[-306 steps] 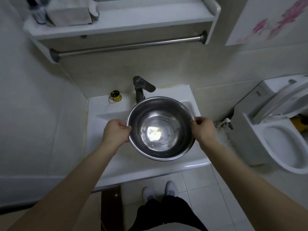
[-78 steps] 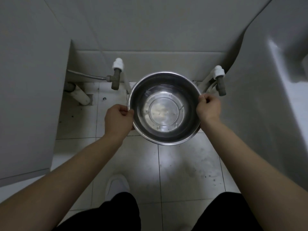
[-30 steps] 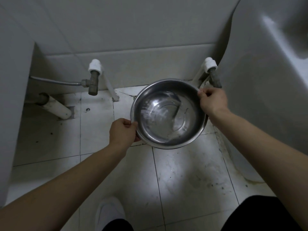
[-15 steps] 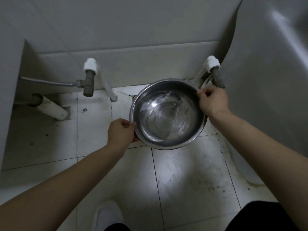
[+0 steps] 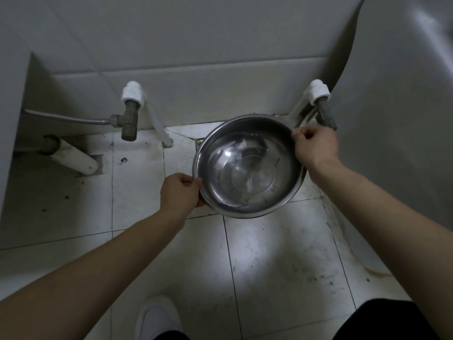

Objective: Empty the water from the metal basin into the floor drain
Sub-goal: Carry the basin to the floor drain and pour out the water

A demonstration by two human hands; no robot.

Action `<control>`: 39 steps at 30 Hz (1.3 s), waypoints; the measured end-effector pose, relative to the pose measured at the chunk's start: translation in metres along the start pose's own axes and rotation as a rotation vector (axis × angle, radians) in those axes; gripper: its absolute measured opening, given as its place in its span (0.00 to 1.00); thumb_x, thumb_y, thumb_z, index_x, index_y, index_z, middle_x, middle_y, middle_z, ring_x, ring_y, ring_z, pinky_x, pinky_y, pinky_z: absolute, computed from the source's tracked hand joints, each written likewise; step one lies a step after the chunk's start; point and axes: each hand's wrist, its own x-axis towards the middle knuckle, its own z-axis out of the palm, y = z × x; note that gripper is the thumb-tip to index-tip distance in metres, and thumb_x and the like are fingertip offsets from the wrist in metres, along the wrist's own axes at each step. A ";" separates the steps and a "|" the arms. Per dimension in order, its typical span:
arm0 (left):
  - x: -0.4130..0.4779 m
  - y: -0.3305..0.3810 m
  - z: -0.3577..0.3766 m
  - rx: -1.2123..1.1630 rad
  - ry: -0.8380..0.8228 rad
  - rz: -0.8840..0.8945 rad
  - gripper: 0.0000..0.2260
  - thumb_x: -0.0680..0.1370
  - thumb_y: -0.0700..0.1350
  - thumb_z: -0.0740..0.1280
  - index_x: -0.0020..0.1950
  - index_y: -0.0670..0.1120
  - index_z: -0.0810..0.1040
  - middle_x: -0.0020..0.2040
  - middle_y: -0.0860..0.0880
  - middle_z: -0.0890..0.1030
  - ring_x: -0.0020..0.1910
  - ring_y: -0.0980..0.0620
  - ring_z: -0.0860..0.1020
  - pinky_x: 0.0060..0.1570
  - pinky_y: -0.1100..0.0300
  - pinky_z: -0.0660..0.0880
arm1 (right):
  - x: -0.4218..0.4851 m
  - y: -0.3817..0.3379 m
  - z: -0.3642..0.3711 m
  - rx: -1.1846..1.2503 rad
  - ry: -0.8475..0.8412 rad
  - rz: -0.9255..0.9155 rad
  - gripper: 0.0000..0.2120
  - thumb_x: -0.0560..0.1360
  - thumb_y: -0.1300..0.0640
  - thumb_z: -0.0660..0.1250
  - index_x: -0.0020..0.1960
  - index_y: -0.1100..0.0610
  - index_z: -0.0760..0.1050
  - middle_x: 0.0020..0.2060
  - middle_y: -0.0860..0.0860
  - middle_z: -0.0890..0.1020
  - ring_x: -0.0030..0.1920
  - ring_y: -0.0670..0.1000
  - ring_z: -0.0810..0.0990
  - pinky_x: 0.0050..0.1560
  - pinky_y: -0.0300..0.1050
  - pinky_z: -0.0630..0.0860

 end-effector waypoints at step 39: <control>0.029 -0.010 0.006 0.032 0.004 -0.073 0.07 0.79 0.41 0.70 0.42 0.41 0.81 0.37 0.43 0.84 0.28 0.53 0.84 0.27 0.62 0.81 | 0.012 -0.005 0.026 0.006 0.014 0.010 0.09 0.82 0.56 0.66 0.48 0.58 0.83 0.38 0.50 0.80 0.43 0.49 0.80 0.59 0.52 0.80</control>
